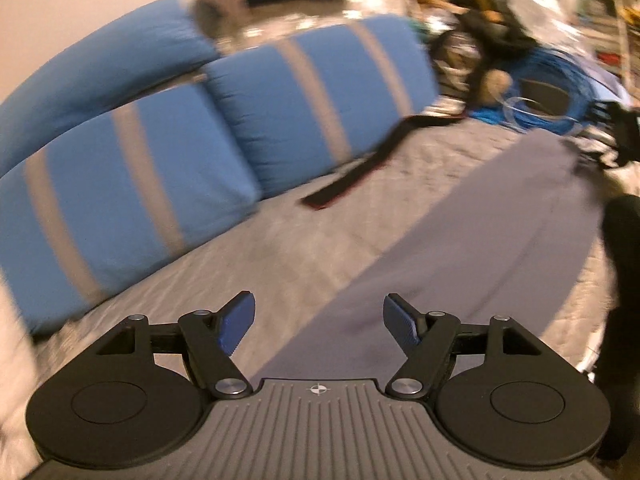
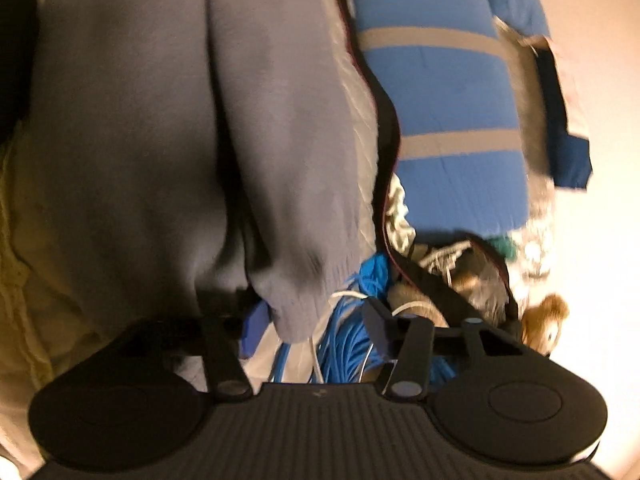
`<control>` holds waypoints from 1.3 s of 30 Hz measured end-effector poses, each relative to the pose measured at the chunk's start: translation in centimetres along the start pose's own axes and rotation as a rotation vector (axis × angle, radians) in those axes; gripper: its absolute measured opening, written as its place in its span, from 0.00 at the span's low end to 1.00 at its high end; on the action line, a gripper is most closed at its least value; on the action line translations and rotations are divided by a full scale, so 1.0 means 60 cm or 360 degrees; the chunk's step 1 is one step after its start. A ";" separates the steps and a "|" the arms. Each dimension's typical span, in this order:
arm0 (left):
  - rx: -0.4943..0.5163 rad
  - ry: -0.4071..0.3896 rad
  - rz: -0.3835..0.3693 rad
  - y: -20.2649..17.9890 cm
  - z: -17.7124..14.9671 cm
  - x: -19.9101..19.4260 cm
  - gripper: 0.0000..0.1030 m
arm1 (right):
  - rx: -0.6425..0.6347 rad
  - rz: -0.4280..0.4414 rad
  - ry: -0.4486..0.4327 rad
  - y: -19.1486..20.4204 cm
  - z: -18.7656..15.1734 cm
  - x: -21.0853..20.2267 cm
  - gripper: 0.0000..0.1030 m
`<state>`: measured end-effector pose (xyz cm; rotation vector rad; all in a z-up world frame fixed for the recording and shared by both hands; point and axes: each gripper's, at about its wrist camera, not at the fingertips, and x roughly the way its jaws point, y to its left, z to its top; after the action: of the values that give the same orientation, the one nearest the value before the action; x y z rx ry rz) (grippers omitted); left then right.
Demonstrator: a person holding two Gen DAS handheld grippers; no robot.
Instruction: Fold clothes
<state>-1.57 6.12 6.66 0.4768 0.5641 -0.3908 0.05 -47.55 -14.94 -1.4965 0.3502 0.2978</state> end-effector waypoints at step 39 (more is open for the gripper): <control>0.1024 -0.0033 0.0260 -0.318 0.121 0.172 0.03 | 0.0284 -0.0052 -0.0041 -0.132 0.003 -0.050 0.08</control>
<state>0.42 -15.63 -0.14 1.1280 0.3657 -0.4169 0.50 -47.74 -6.45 -1.3210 0.3229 0.2534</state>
